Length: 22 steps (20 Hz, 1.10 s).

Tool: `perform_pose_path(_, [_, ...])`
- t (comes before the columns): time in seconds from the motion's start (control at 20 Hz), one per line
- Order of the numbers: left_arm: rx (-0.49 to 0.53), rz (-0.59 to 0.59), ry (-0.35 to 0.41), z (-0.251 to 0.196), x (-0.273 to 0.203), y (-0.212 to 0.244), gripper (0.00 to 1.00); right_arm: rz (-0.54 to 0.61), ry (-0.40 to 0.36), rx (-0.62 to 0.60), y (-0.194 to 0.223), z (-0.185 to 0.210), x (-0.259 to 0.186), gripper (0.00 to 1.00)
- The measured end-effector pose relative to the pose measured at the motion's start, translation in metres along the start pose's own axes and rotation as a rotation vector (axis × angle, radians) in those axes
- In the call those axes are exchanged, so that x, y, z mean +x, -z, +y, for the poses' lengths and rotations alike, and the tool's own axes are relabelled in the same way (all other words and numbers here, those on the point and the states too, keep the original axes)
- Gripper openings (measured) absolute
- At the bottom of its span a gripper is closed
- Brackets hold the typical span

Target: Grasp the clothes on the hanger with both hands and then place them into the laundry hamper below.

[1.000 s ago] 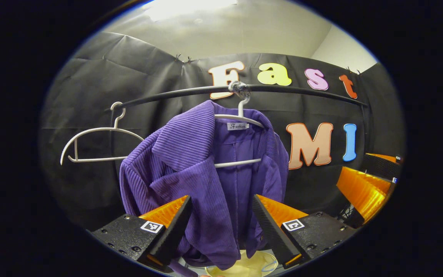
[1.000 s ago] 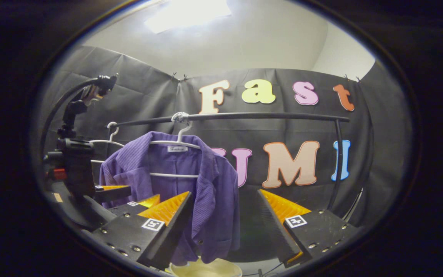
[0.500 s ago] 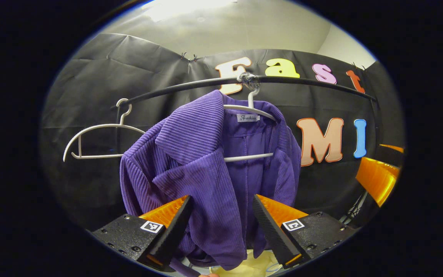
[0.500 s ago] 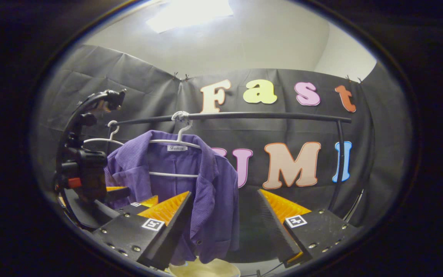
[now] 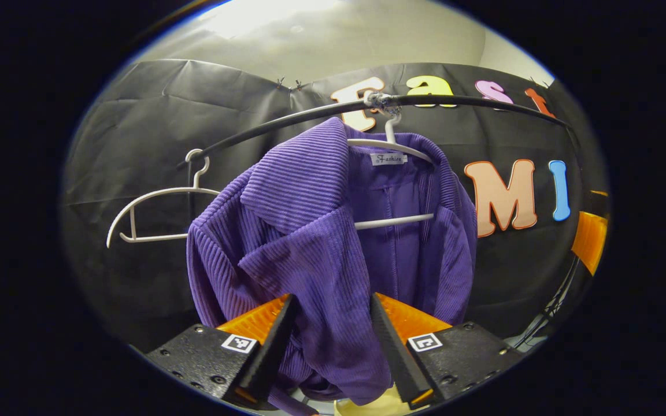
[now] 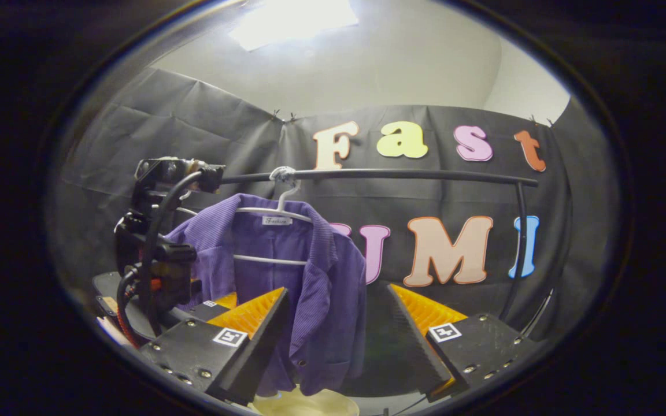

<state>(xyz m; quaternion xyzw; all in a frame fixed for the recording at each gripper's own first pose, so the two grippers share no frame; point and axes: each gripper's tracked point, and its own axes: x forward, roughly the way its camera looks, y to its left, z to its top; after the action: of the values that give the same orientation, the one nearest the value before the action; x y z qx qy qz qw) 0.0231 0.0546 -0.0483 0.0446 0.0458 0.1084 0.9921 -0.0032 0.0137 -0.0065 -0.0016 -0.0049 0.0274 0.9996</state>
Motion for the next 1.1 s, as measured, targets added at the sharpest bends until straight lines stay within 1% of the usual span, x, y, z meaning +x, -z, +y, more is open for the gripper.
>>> perform_pose_path(0.05, [-0.001, 0.002, 0.001, 0.000, 0.000, 0.000, 0.75, 0.002, -0.010, 0.000, 0.001, 0.002, 0.001, 0.98])
perform_pose_path(0.15, [-0.014, 0.005, 0.012, 0.002, 0.000, 0.002, 0.65, 0.011, -0.027, 0.009, 0.003, 0.005, 0.003, 0.98])
perform_pose_path(0.3, [-0.040, 0.018, 0.016, 0.005, 0.000, 0.006, 0.32, 0.014, -0.040, 0.027, 0.004, 0.010, 0.007, 0.98])
perform_pose_path(0.35, [-0.046, 0.024, 0.012, 0.008, 0.000, 0.007, 0.21, 0.016, -0.043, 0.028, 0.005, 0.011, 0.008, 0.93])
perform_pose_path(0.4, [-0.052, 0.027, 0.006, 0.011, 0.001, 0.007, 0.10, 0.018, -0.046, 0.028, 0.006, 0.012, 0.008, 0.93])
perform_pose_path(0.55, [-0.062, 0.041, 0.014, 0.013, -0.004, 0.008, 0.05, 0.034, -0.051, 0.016, 0.012, 0.014, 0.010, 0.93])
perform_pose_path(0.6, [-0.063, 0.044, 0.022, 0.012, -0.006, 0.008, 0.01, 0.041, -0.052, 0.013, 0.015, 0.013, 0.010, 0.93])
perform_pose_path(0.8, [-0.060, 0.046, 0.065, 0.007, -0.013, 0.006, 0.01, 0.052, -0.059, 0.012, 0.022, 0.017, 0.017, 0.93])
perform_pose_path(0.85, [-0.060, 0.043, 0.077, 0.006, -0.014, 0.005, 0.01, 0.052, -0.062, 0.011, 0.023, 0.018, 0.021, 0.98])
perform_pose_path(0.9, [-0.059, 0.041, 0.085, 0.005, -0.015, 0.004, 0.03, 0.053, -0.065, 0.010, 0.025, 0.019, 0.024, 0.98])
perform_pose_path(1.05, [-0.041, 0.036, 0.089, 0.010, -0.018, 0.003, 0.01, 0.054, -0.072, 0.015, 0.030, 0.022, 0.041, 0.98])
perform_pose_path(1.1, [-0.036, 0.032, 0.090, 0.010, -0.019, 0.002, 0.00, 0.054, -0.075, 0.019, 0.032, 0.023, 0.049, 0.93])
